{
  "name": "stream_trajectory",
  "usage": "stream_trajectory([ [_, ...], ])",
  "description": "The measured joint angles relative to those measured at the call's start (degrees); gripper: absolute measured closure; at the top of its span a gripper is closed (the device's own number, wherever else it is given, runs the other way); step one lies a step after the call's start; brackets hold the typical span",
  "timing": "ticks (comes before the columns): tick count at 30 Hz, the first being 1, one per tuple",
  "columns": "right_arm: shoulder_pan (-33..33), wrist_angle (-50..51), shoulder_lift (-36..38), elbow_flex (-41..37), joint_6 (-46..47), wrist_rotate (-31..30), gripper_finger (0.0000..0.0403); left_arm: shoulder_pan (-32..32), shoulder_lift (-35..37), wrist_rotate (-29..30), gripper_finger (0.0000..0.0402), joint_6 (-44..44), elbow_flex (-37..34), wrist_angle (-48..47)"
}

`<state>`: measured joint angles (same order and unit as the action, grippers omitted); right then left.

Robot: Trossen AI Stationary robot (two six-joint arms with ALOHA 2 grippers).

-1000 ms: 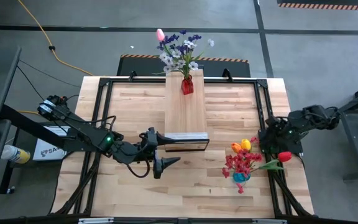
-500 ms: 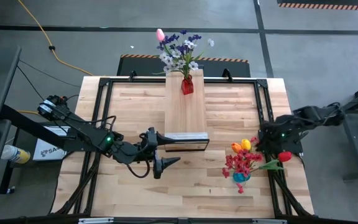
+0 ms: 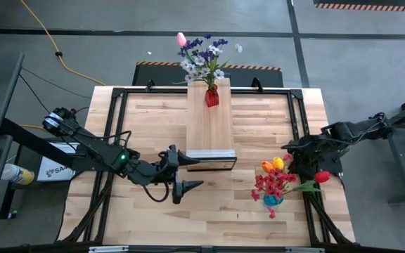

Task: Pick and place flowers into a vace then onto a shelf
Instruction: Put the blue vase with flowers on the shelf

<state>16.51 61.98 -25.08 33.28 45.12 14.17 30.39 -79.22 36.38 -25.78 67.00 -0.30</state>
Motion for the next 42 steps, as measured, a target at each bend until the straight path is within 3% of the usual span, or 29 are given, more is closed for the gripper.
stream_trajectory([
  [6, 0.0, -0.41, 0.07, 0.0, 1.58, -6.23, 0.0291, 0.0, 0.0, 0.0, 0.0016, 0.0, 0.0, -1.31],
  [12, 0.0, -1.74, -0.04, -0.02, 6.39, -7.51, 0.0291, -0.02, 0.0, 0.0, 0.0016, 0.0, 0.0, -1.61],
  [23, 0.0, -3.66, -0.04, -0.04, 17.85, -4.3, 0.0291, -0.02, 0.0, -1.88, 0.0016, 0.0, 0.0, -1.61],
  [42, -0.02, -3.41, -8.09, -0.07, 16.98, 1.03, 0.0291, -1.01, -1.25, -6.51, 0.0016, -2.98, 0.0, 0.2],
])
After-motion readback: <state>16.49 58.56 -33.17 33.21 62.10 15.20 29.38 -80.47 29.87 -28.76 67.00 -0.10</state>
